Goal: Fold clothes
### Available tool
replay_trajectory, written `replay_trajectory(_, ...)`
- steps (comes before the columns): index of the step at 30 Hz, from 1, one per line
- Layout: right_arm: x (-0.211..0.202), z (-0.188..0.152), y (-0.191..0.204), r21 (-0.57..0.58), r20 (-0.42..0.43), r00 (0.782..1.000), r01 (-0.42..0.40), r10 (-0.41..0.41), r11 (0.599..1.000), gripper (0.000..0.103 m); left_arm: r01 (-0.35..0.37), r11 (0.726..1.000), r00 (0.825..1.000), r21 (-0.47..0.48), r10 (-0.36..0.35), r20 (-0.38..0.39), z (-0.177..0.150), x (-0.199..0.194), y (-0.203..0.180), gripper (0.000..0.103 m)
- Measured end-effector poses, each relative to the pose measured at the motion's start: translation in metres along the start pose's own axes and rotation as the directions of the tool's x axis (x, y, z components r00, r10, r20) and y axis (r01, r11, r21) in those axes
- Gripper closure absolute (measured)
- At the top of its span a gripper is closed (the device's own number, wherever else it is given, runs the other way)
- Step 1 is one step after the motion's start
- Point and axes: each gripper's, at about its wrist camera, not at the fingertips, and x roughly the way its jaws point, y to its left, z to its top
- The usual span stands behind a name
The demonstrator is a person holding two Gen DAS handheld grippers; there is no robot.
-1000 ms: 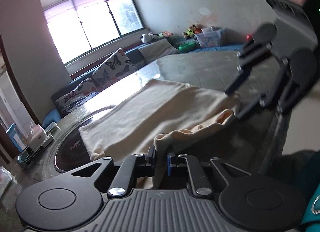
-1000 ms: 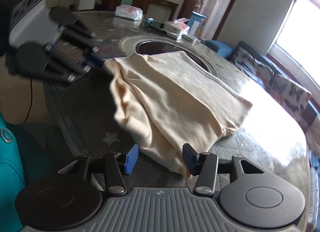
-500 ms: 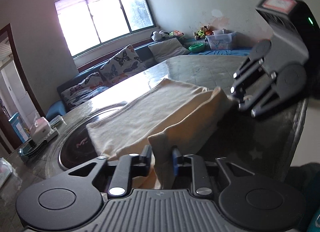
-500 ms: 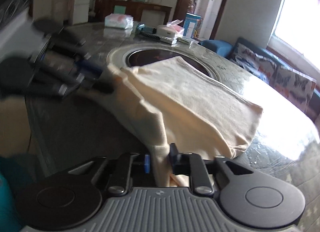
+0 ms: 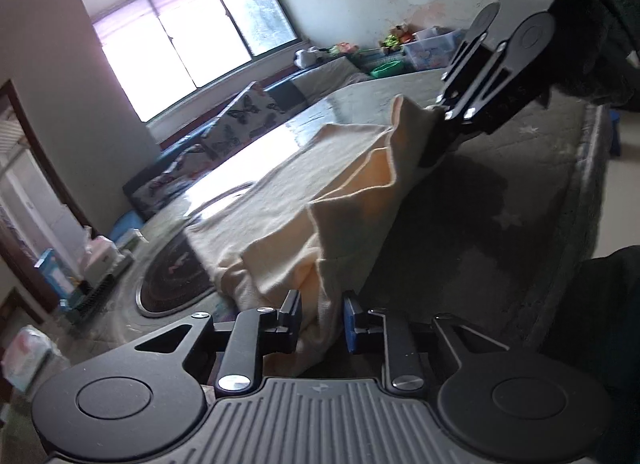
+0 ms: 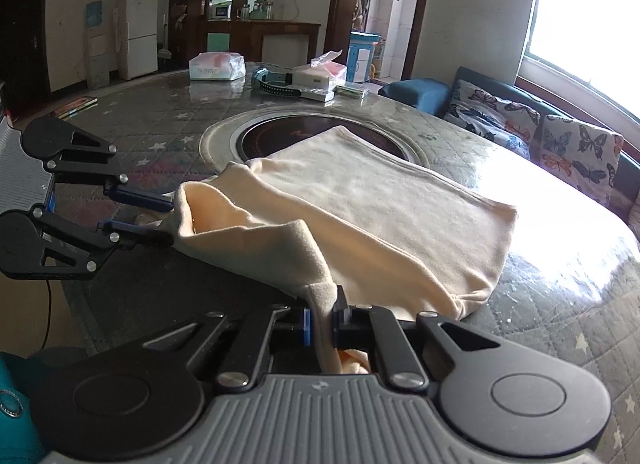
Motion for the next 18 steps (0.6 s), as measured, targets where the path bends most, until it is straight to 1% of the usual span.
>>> replay_trajectory(1, 0.0, 0.0, -0.001, 0.007, 0.0, 1.0, 0.002, -0.002, 1.0, 0.095, 0.007, 1.0, 1.0, 0.017, -0.007, 0.008, 0.0, -0.003, -0.003, 0.067)
replay_trajectory(2, -0.002, 0.001, -0.001, 0.014, 0.005, 1.0, 0.008, -0.008, 1.0, 0.095, -0.017, 0.999, 1.0, 0.038, 0.016, 0.014, 0.0, -0.003, -0.007, 0.057)
replay_trajectory(3, -0.003, 0.002, -0.001, 0.021, 0.01, 1.0, 0.014, -0.014, 1.0, 0.095, -0.04, 0.998, 0.999, 0.053, 0.039, 0.019, 0.001, -0.002, -0.009, 0.056)
replay_trajectory(4, -0.003, 0.003, -0.001, 0.019, 0.014, 1.0, 0.015, -0.015, 1.0, 0.095, -0.047, 0.997, 0.999, 0.053, 0.046, 0.019, 0.001, -0.001, -0.009, 0.056)
replay_trajectory(6, -0.004, 0.006, 0.001, 0.013, 0.019, 1.0, 0.022, -0.022, 1.0, 0.095, -0.054, 0.998, 0.998, 0.035, 0.054, 0.012, 0.003, 0.002, -0.007, 0.056)
replay_trajectory(9, -0.004, 0.008, 0.001, 0.013, 0.019, 0.999, 0.025, -0.025, 1.0, 0.095, -0.054, 0.998, 0.999, 0.042, 0.053, 0.01, 0.004, 0.006, -0.005, 0.057)
replay_trajectory(10, -0.004, 0.008, 0.001, 0.013, 0.02, 0.999, 0.025, -0.026, 1.0, 0.095, -0.053, 0.998, 0.999, 0.046, 0.052, 0.007, 0.004, 0.008, -0.004, 0.058)
replay_trajectory(12, -0.004, 0.009, 0.0, 0.014, 0.021, 0.999, 0.027, -0.027, 1.0, 0.095, -0.048, 0.998, 0.999, 0.047, 0.048, -0.005, 0.005, 0.013, -0.002, 0.08)
replay_trajectory(13, -0.004, 0.008, 0.0, 0.015, 0.021, 0.999, 0.028, -0.028, 1.0, 0.095, -0.049, 0.998, 0.999, 0.043, 0.049, -0.009, 0.005, 0.015, 0.0, 0.082)
replay_trajectory(15, -0.003, 0.008, 0.0, 0.016, 0.02, 0.999, 0.03, -0.03, 0.999, 0.095, -0.052, 0.998, 0.999, 0.034, 0.052, -0.006, 0.005, 0.017, 0.002, 0.09)
replay_trajectory(18, -0.003, 0.007, 0.001, 0.015, 0.026, 0.999, 0.032, -0.032, 0.999, 0.095, -0.054, 0.999, 0.998, -0.007, 0.054, 0.011, 0.006, 0.013, 0.006, 0.094)
